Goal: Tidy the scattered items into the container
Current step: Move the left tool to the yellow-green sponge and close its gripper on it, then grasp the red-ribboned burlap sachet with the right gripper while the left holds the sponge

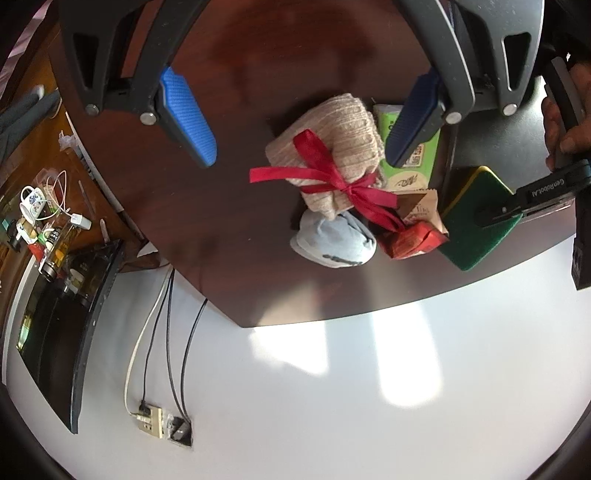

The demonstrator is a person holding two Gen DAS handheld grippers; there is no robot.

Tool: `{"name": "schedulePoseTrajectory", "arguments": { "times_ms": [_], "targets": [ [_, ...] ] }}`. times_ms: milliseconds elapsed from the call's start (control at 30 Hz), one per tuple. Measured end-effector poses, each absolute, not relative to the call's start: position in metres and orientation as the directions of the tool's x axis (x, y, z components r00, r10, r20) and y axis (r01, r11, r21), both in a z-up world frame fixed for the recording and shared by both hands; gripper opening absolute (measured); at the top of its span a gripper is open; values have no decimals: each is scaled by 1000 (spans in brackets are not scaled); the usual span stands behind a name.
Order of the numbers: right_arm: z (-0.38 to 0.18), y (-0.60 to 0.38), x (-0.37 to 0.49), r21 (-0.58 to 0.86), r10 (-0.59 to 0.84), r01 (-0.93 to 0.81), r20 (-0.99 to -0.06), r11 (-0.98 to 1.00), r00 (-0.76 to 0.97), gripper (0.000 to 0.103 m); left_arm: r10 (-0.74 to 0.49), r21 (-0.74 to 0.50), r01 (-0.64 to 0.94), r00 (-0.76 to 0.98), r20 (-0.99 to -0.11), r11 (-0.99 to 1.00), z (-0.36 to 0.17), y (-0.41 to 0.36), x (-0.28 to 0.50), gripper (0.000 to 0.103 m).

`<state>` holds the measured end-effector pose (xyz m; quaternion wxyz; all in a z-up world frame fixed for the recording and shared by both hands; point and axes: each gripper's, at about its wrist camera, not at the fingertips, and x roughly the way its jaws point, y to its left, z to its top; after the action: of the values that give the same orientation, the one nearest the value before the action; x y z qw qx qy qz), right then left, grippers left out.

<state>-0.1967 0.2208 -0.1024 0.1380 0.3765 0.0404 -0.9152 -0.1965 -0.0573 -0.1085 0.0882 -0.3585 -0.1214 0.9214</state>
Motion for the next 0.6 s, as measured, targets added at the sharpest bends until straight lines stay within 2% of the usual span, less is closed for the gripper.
{"name": "schedulePoseTrajectory", "arguments": {
  "times_ms": [167, 300, 600],
  "targets": [
    [-102, 218, -203, 31, -231, 297, -708, -954, -668, 95, 245, -281, -79, -741, -626, -957, -104, -58, -194, 39],
    [-105, 208, -208, 13, -230, 318, -718, -948, -657, 95, 235, -258, -91, -761, -605, -962, -97, -56, -190, 39],
    [-122, 205, -221, 12, -216, 317, -758, -948, -616, 98, 278, -292, -117, -743, -609, -949, -100, -57, -192, 39]
  ]
}}
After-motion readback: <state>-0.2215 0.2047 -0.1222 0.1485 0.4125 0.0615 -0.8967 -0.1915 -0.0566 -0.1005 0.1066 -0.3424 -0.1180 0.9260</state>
